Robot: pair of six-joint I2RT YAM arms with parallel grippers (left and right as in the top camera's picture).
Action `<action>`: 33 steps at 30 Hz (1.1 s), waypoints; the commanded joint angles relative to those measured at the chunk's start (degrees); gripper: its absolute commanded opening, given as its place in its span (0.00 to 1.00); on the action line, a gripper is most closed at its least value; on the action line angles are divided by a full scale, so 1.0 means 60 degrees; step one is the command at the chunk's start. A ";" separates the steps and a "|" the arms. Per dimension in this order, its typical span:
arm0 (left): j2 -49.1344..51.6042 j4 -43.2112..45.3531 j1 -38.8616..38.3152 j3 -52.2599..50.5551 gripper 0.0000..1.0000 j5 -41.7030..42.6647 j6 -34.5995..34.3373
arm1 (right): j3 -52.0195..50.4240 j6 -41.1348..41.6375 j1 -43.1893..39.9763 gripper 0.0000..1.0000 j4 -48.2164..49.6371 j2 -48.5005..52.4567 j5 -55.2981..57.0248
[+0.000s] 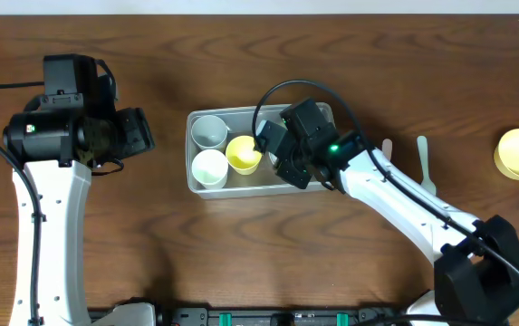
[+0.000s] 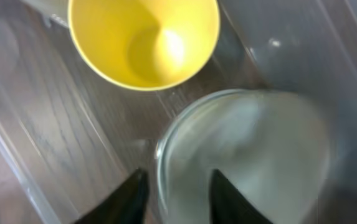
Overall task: Pack container
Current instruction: 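Lower second white bowl onto first bowl in container, then move right gripper to the yellow bowl and grasp its rim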
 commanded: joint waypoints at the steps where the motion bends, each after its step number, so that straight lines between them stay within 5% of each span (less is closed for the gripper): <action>1: 0.0000 -0.0055 0.0040 -0.0047 0.68 0.0098 -0.0055 | 0.0229 -0.0073 0.0036 0.46 0.0033 0.0044 -0.0076; 10: 0.0000 -0.0058 0.0040 -0.0047 0.68 0.0095 -0.0055 | 0.0229 0.0120 -0.0029 0.49 0.0164 0.0036 0.0426; 14: 0.0000 -0.0058 0.0040 -0.0047 0.68 0.0095 -0.0051 | 0.0251 0.2116 -0.0189 0.50 0.0492 -0.0127 0.1847; 18: 0.0000 -0.0058 0.0040 -0.0047 0.68 0.0095 -0.0051 | 0.0514 0.3821 -0.0871 0.62 0.0237 -0.0827 0.2528; 27: 0.0000 -0.0058 0.0040 -0.0047 0.68 0.0095 -0.0051 | 0.0820 0.7206 -0.4768 0.73 -0.1213 -0.3206 0.2554; 33: 0.0000 -0.0058 0.0040 -0.0047 0.68 0.0095 -0.0051 | 0.0721 0.7399 -0.7821 0.73 -0.2299 -0.3213 0.1865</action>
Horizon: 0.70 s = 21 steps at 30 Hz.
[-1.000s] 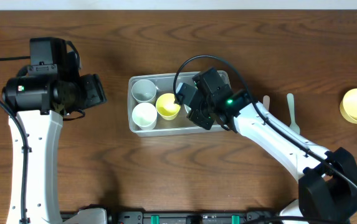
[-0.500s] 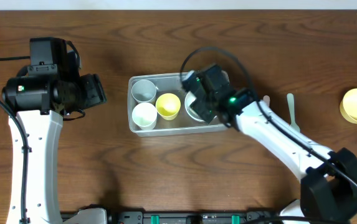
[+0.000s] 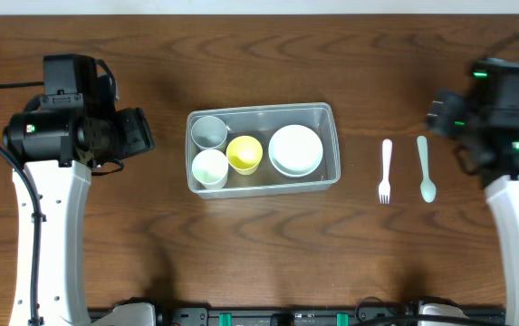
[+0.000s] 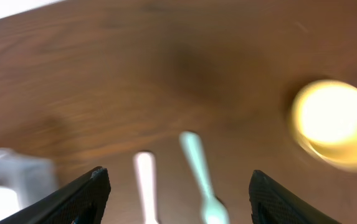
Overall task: Pack container
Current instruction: 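Move right gripper to the yellow bowl and grasp its rim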
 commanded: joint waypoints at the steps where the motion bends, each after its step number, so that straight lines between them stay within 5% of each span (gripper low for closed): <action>1: 0.0000 -0.0055 0.0040 -0.0047 0.68 0.0091 -0.0055 | -0.0120 0.0645 -0.1268 0.73 -0.0339 0.0397 -0.0404; 10: 0.0000 -0.0066 0.0040 -0.0047 0.68 0.0095 -0.0055 | -0.0157 0.0477 -0.3417 0.72 0.0280 0.2339 -0.0404; 21: 0.0000 -0.0160 0.0040 -0.0047 0.68 0.0095 -0.0051 | -0.0157 -0.0484 -0.4087 0.72 0.2058 0.4411 -0.0484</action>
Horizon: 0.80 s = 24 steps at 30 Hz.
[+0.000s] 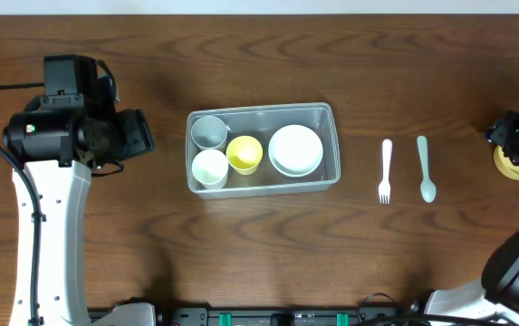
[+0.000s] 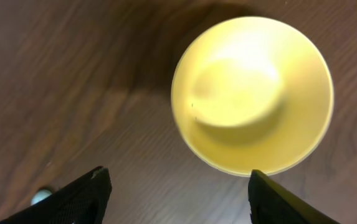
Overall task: Pack container
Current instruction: 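Move right gripper to the yellow bowl and grasp its rim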
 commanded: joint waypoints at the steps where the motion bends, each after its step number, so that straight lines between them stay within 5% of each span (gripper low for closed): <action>1: 0.0000 -0.0040 0.0040 -0.0047 0.68 0.0095 -0.0058 | -0.0062 -0.0517 -0.0204 0.72 0.0280 0.0597 -0.0084; 11: 0.0000 -0.0044 0.0040 -0.0047 0.68 0.0091 -0.0055 | -0.0062 -0.1246 -0.0226 0.71 0.0882 0.2036 -0.0182; 15: 0.0000 -0.0047 0.0040 -0.0047 0.68 0.0091 -0.0058 | -0.0062 -0.1264 -0.0262 0.49 0.0976 0.2277 -0.0182; 17: 0.0000 -0.0051 0.0040 -0.0047 0.68 0.0091 -0.0058 | -0.0062 -0.1260 -0.0262 0.29 0.1009 0.2306 -0.0178; 24: 0.0000 -0.0051 0.0040 -0.0047 0.68 0.0091 -0.0058 | -0.0058 -0.1228 -0.0248 0.07 0.1027 0.2295 -0.0251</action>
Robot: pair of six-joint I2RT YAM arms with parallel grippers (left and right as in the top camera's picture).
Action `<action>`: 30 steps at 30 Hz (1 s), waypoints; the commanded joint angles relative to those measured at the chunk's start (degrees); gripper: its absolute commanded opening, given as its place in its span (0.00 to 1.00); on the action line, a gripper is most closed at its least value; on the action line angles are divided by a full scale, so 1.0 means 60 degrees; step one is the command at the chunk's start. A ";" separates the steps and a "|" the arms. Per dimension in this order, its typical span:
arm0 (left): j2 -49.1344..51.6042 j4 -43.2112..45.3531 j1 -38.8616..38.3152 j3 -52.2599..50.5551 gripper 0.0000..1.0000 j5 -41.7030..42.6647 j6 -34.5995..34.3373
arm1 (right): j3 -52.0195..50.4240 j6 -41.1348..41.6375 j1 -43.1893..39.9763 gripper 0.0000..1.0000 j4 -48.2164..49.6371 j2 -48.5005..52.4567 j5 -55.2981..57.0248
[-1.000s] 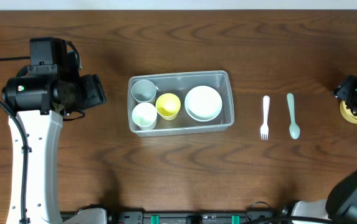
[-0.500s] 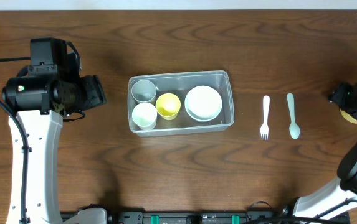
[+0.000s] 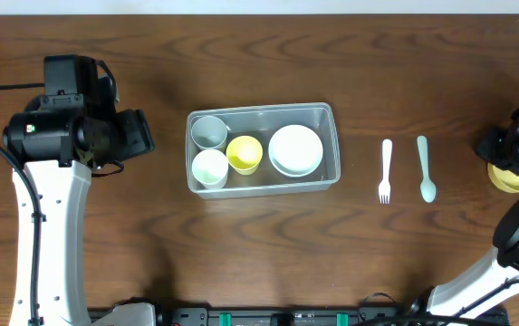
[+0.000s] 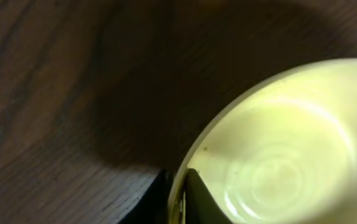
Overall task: Pack container
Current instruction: 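Move right gripper to the yellow bowl and grasp its rim, then carry yellow bowl with right gripper onto white bowls in container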
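A clear plastic container (image 3: 262,110) in mid-table holds a white bowl (image 3: 295,149), a yellow cup (image 3: 245,154), a white cup (image 3: 210,167) and a grey cup (image 3: 209,131). At the far right edge lies a yellow bowl (image 3: 511,177), mostly covered by my right arm. In the right wrist view my right gripper (image 4: 177,200) is shut on the yellow bowl's (image 4: 278,155) rim, one finger inside and one outside. My left gripper (image 3: 141,136) hangs left of the container; its jaws cannot be made out.
A white fork (image 3: 385,169) and a pale green spoon (image 3: 425,167) lie side by side on the wood between the container and the yellow bowl. The table's right edge is close behind the bowl.
My right gripper was open above the yellow bowl; now it is down at the bowl with its fingers shut on the rim. The left arm has not moved.
My right gripper was in the container at the white bowl. Then the bowl sat in the container and the gripper was open at the right, over the cutlery. Then it hung open above the yellow bowl, and now grips its rim.
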 commanded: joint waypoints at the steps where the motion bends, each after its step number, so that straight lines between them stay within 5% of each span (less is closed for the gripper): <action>1: 0.0000 -0.0033 0.0040 -0.0047 0.68 0.0091 -0.0055 | -0.0036 0.0011 -0.0025 0.04 0.0018 0.0095 -0.0248; 14: 0.0000 -0.0033 0.0040 -0.0047 0.68 0.0091 -0.0051 | 0.1158 -0.1151 0.1792 0.01 -0.1024 -0.2645 -0.2313; 21: 0.0000 -0.0062 0.0040 -0.0047 0.68 0.0091 -0.0055 | 0.2288 -0.2597 0.4892 0.01 -0.2299 -0.3993 -0.2681; 30: 0.0000 -0.0066 0.0040 -0.0047 0.68 0.0091 -0.0051 | 0.2441 -0.4186 0.8958 0.01 -0.2845 -0.3654 -0.2583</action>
